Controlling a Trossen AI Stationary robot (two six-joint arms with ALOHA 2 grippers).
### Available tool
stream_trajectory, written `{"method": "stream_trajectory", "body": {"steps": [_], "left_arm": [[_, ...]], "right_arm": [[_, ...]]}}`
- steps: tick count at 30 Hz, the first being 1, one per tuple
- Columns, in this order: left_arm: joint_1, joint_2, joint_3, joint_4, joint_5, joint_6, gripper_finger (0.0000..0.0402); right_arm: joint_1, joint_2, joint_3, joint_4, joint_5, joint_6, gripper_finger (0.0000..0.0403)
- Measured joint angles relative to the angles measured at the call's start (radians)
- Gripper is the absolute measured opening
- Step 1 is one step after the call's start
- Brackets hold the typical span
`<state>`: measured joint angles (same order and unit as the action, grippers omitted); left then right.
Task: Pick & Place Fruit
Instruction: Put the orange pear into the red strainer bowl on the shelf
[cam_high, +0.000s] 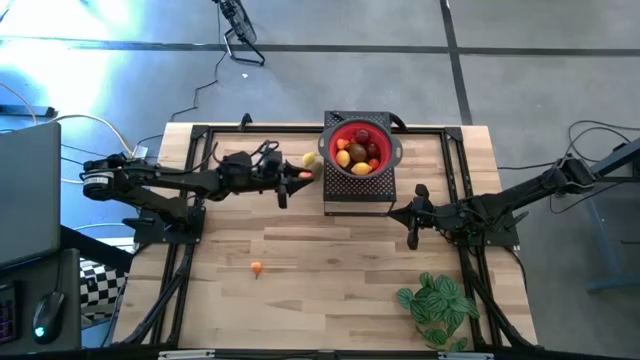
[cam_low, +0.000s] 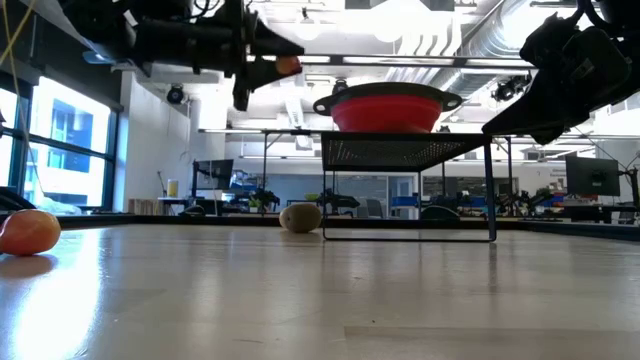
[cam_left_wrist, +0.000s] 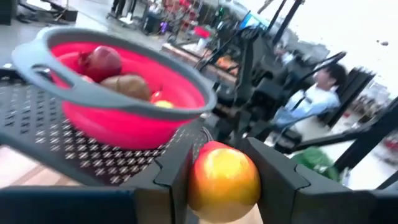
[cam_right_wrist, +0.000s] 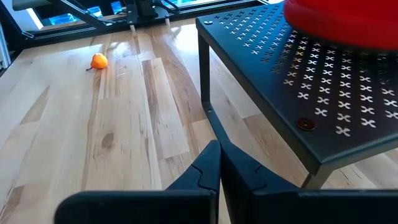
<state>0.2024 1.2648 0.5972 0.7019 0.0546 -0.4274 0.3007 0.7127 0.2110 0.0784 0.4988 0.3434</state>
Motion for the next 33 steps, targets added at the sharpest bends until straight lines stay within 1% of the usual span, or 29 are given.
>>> {"method": "stream_trajectory", "body": {"steps": [4, 8, 11, 14, 18, 22, 24, 28, 33], "left_arm": [[0.0, 0.0, 0.02, 0.013, 0.003, -0.026, 0.0134], [-0.006, 0.0, 0.072, -0.003, 0.002, -0.023, 0.0134], [-0.024, 0.0, 0.117, -0.016, -0.01, 0.038, 0.0134], [-0.057, 0.0, 0.178, -0.069, -0.063, 0.107, 0.0134], [-0.102, 0.029, 0.285, -0.197, -0.17, 0.176, 0.0134], [-0.127, 0.101, 0.415, -0.335, -0.244, 0.214, 0.0134], [-0.127, 0.142, 0.476, -0.412, -0.253, 0.222, 0.0134], [-0.118, 0.24, 0.596, -0.493, -0.268, 0.234, 0.0134], [-0.109, 0.351, 0.706, -0.498, -0.337, 0.333, 0.0134]], "right_arm": [[0.0, 0.0, 0.0, 0.0, 0.0, 0.0, 0.0002], [0.0, 0.0, 0.0, 0.0, 0.0, 0.0, 0.0002], [0.0, 0.0, 0.0, 0.0, 0.0, 0.0, 0.0002], [0.0, 0.0, 0.0, 0.0, 0.0, 0.0, 0.0002], [0.0, 0.0, 0.0, 0.0, 0.0, 0.0, 0.0002], [0.0, 0.0, 0.0, -0.002, 0.0, 0.0, 0.0002], [0.0, 0.0, 0.0, -0.003, 0.0, 0.0, 0.0002], [0.0, 0.0, 0.0, -0.003, 0.0, 0.0, 0.0002], [0.0, 0.0, 0.0, -0.015, 0.0, 0.0, 0.0002]]}}
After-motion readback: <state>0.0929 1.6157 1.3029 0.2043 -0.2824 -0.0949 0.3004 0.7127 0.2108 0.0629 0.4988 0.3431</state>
